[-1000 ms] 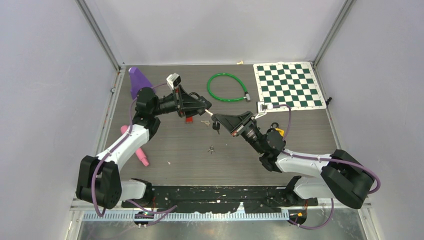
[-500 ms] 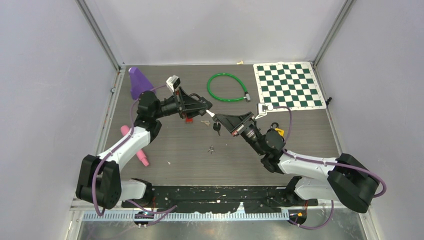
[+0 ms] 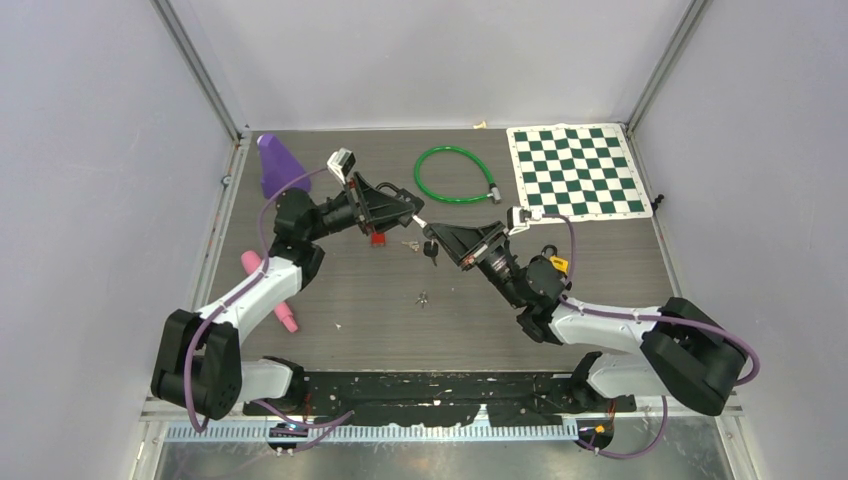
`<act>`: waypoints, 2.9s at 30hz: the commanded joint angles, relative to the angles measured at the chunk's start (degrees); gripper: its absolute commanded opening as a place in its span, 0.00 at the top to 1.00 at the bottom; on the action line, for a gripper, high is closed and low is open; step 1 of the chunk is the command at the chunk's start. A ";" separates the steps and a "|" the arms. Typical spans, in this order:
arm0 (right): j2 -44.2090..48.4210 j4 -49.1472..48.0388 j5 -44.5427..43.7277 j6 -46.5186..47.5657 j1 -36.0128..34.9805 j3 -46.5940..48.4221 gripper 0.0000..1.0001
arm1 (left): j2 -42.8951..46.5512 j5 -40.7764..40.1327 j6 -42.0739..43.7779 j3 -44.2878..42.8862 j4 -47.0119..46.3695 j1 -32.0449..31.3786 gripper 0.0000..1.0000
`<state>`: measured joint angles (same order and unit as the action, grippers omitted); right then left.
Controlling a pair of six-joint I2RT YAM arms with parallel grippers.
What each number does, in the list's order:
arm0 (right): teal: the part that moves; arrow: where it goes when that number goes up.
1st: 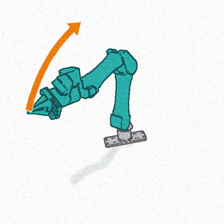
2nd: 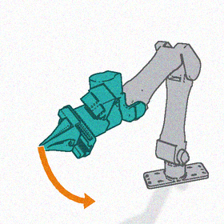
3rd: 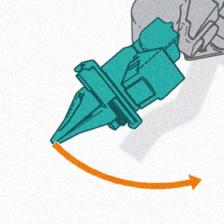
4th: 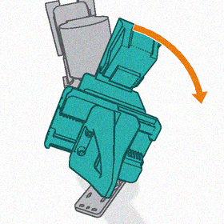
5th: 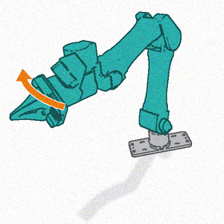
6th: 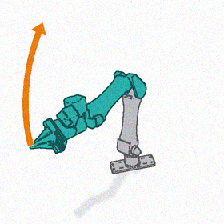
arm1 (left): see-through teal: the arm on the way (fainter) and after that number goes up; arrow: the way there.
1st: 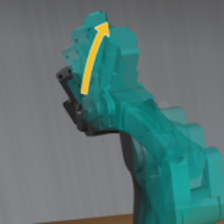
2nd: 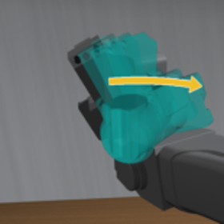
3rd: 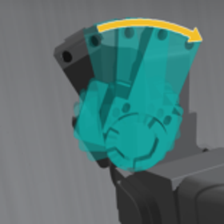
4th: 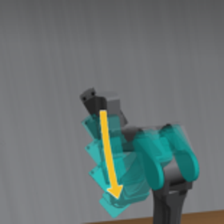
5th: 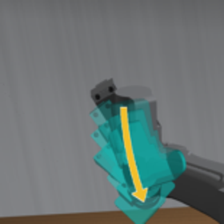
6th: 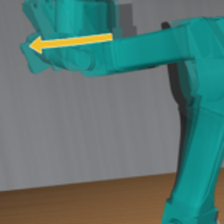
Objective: Unlock with the key
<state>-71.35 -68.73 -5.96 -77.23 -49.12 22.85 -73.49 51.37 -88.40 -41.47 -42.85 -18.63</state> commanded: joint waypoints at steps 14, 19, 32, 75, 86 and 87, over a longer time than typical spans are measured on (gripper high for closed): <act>-5.65 -4.82 8.59 6.40 -0.14 9.20 0.95 | 1.10 4.32 -4.06 -0.88 -13.12 -2.44 1.00; -9.91 -9.16 16.02 4.51 1.82 11.83 0.95 | 0.68 7.70 -4.34 -1.42 -13.02 -2.46 1.00; -8.08 -3.64 26.71 0.52 10.43 9.95 0.95 | 6.02 12.33 15.86 -5.73 15.29 1.14 1.00; -13.26 -13.05 22.13 -28.40 5.44 8.28 0.94 | 11.83 8.96 28.80 -4.92 -11.86 -3.34 1.00; -10.84 -13.32 26.56 -13.55 7.59 8.21 0.47 | 7.55 6.80 15.47 -0.40 -15.68 1.13 1.00; -10.44 -13.65 27.59 -9.76 8.22 7.93 0.42 | 7.36 7.05 14.06 0.49 -16.56 1.59 1.00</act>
<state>-84.53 -82.37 19.51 -98.50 -42.52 31.14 -65.76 58.08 -66.08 -42.68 -48.66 -18.68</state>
